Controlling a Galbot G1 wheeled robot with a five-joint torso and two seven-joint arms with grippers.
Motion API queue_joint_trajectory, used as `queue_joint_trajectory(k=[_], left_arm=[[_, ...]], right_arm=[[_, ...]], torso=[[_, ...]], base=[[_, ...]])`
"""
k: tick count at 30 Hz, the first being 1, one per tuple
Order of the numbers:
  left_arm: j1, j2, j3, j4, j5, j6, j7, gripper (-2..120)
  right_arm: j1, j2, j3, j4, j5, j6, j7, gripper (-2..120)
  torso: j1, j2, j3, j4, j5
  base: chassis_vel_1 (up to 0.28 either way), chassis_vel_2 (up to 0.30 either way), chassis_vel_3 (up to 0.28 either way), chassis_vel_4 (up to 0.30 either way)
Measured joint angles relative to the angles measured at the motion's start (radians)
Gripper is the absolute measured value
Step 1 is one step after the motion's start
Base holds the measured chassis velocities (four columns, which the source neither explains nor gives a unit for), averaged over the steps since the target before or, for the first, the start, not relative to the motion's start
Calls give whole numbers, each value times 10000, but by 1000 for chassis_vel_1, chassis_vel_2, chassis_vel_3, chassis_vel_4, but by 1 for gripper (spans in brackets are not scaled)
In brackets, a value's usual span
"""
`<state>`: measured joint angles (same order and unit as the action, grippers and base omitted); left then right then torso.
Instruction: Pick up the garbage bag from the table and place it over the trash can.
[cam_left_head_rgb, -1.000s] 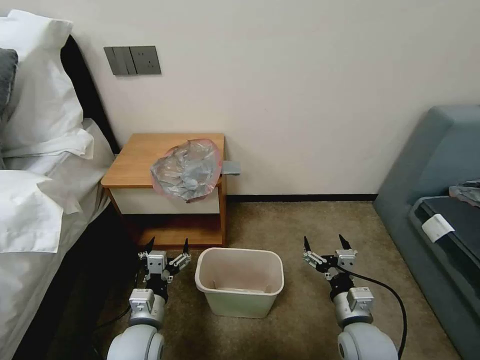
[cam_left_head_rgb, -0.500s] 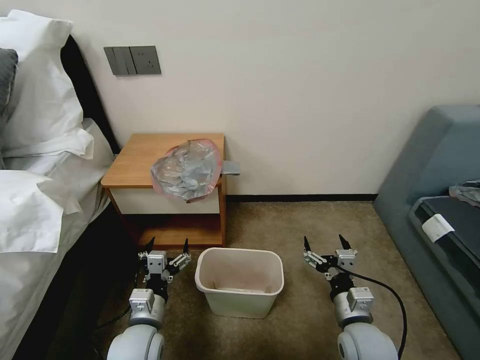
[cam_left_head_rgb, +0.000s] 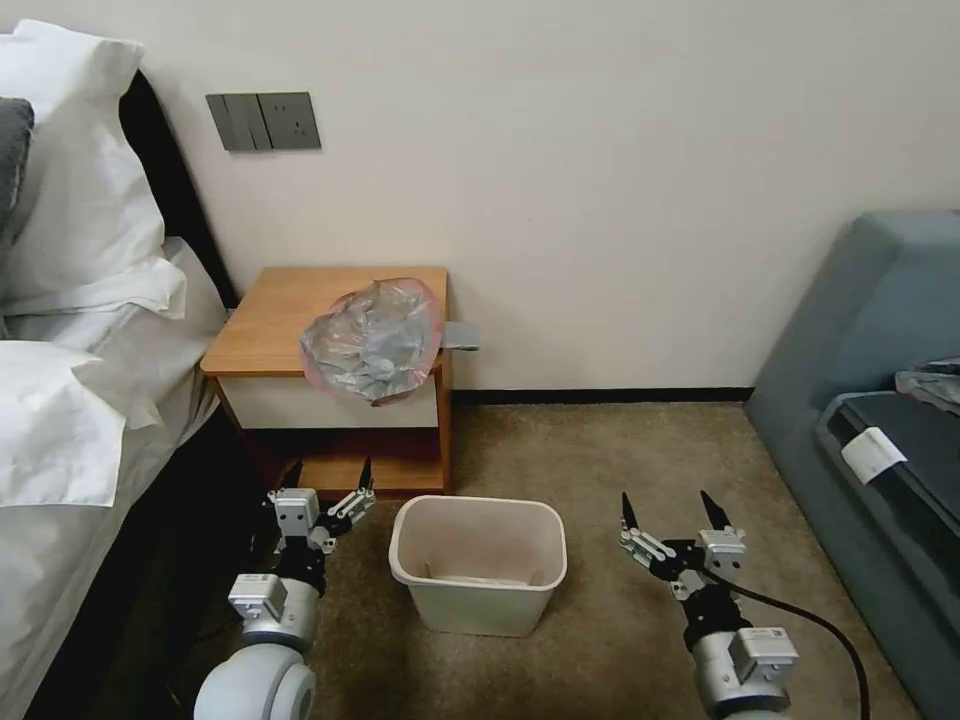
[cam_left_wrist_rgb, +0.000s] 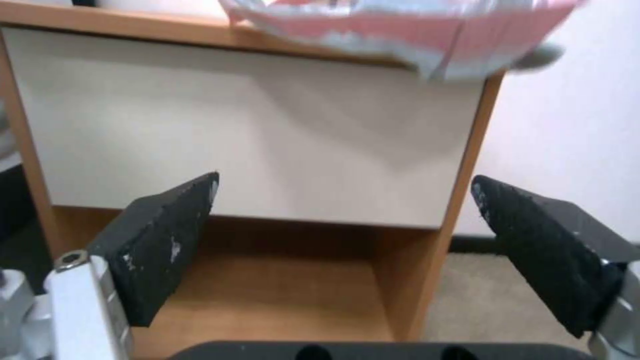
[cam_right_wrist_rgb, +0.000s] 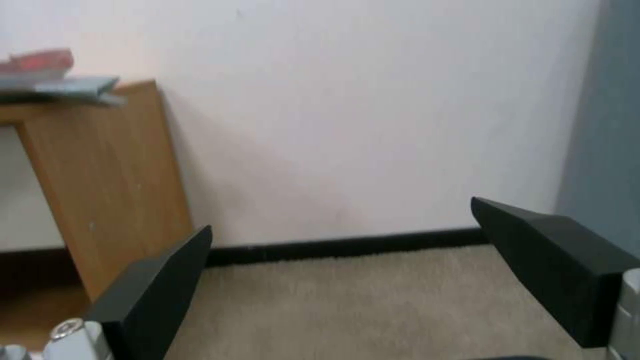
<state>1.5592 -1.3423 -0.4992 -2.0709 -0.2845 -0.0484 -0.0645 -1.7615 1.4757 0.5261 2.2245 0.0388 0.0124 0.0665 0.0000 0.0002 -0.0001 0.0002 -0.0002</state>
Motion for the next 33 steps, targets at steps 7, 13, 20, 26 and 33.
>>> queue_joint_trajectory(k=[7,13,20,26,33], left_arm=[[66,350,273,-20,-406,93,-1003,100],[46,190,312,78,461,-95,-1341,100],[162,-48,144,251,1298,-749,-1660,100],[76,-197,94,509,1385,-871,-1766,100],[-115,-512,249,947,1533,-895,-1772,99]], right_arm=[[718,-569,31,-673,123,1141,-167,100],[2235,-1624,-303,-1518,-1419,1679,-473,100],[5367,-3567,-2448,-3075,-3502,1787,-1023,100],[8008,-3729,-3626,-4991,-5472,2392,-1797,100],[10783,-3001,-4752,-7698,-7225,3372,-2373,100]], torso=[[0,0,1,-3,3],[0,0,1,-3,4],[0,-1,2,-3,4],[1,-3,3,-2,3],[1,-3,3,0,-1]], base=[[0,0,0,0],[0,0,0,0],[0,0,0,0],[0,0,0,0],[0,0,0,0]])
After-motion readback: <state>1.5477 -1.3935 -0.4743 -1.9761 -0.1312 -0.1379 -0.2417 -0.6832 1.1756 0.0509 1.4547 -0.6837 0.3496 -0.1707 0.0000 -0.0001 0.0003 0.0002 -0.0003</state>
